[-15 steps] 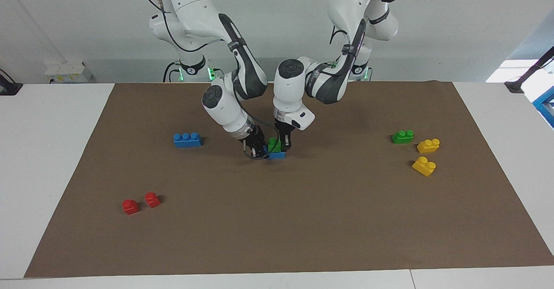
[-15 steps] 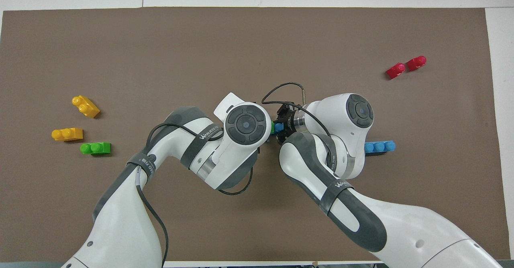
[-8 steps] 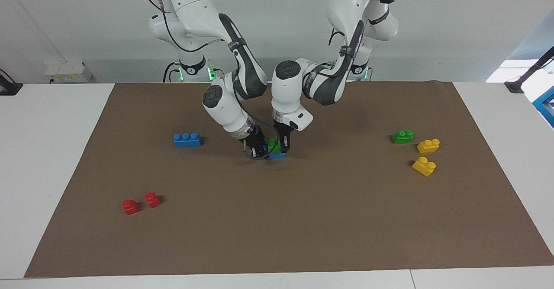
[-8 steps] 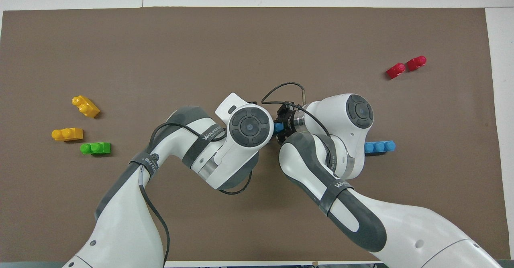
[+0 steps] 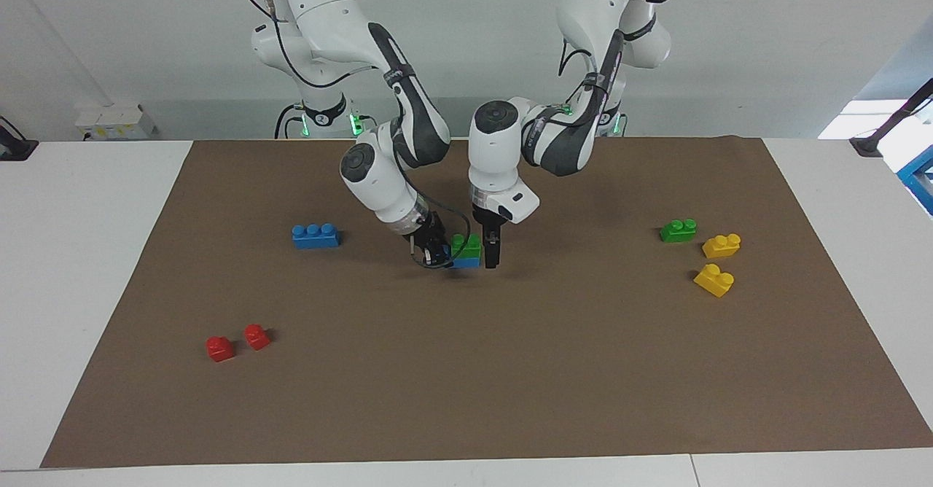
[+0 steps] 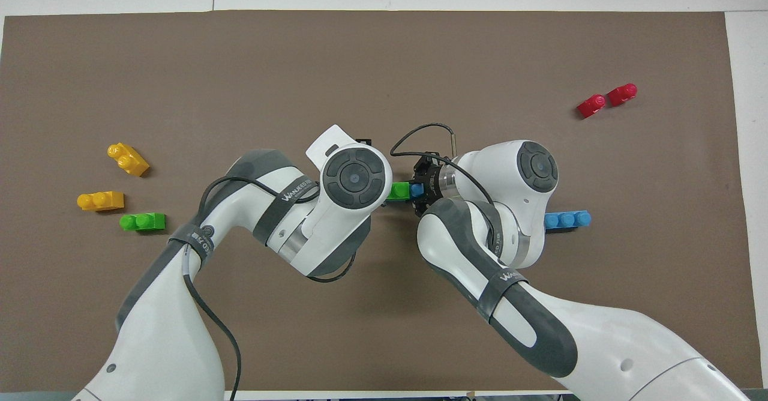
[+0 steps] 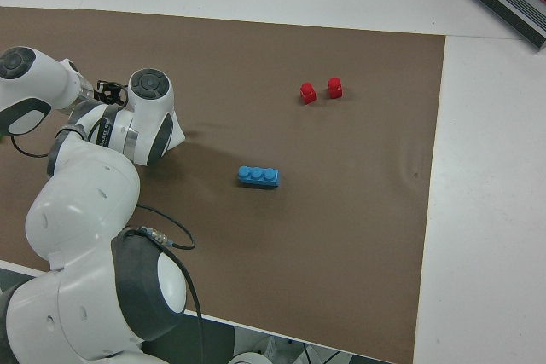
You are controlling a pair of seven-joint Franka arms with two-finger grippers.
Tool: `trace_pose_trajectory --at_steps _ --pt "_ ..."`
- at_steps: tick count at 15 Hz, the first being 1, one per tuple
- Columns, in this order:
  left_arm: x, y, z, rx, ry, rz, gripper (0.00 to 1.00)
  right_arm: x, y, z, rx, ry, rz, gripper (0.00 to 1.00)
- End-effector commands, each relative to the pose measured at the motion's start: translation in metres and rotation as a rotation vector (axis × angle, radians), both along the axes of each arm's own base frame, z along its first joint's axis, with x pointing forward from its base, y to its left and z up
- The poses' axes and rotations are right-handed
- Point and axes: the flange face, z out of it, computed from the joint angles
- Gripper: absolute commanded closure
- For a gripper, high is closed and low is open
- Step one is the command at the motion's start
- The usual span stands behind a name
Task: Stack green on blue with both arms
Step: 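Press the green brick onto the blue brick held by the right gripper, then open the left gripper and withdraw it from the joined bricks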
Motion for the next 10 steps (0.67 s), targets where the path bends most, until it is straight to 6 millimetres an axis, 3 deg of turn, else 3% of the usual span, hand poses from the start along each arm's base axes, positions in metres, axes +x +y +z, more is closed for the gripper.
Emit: trace_pose_trajectory --at_steps 1,2,3,4,6,10 --pt "0.006 0.034 0.026 0.050 0.002 -0.068 0.00 -0.008 -0.005 -0.012 0.004 -0.010 0.023 0.66" --pt "0.006 0.041 0.029 0.073 0.019 -0.121 0.00 -0.007 -0.004 -0.011 0.006 -0.011 0.024 0.37" --pt "0.010 0.050 0.032 0.086 0.028 -0.155 0.00 -0.007 -0.003 -0.011 0.006 -0.011 0.025 0.22" --pt "0.016 0.060 0.034 0.093 0.031 -0.179 0.00 -0.007 -0.003 -0.010 0.006 -0.013 0.025 0.13" --pt "0.026 0.080 0.042 0.100 0.030 -0.205 0.00 -0.010 0.004 -0.010 0.006 -0.016 0.037 0.04" --pt "0.046 0.132 0.063 0.121 0.038 -0.301 0.00 -0.009 0.004 -0.009 0.007 -0.016 0.038 0.04"
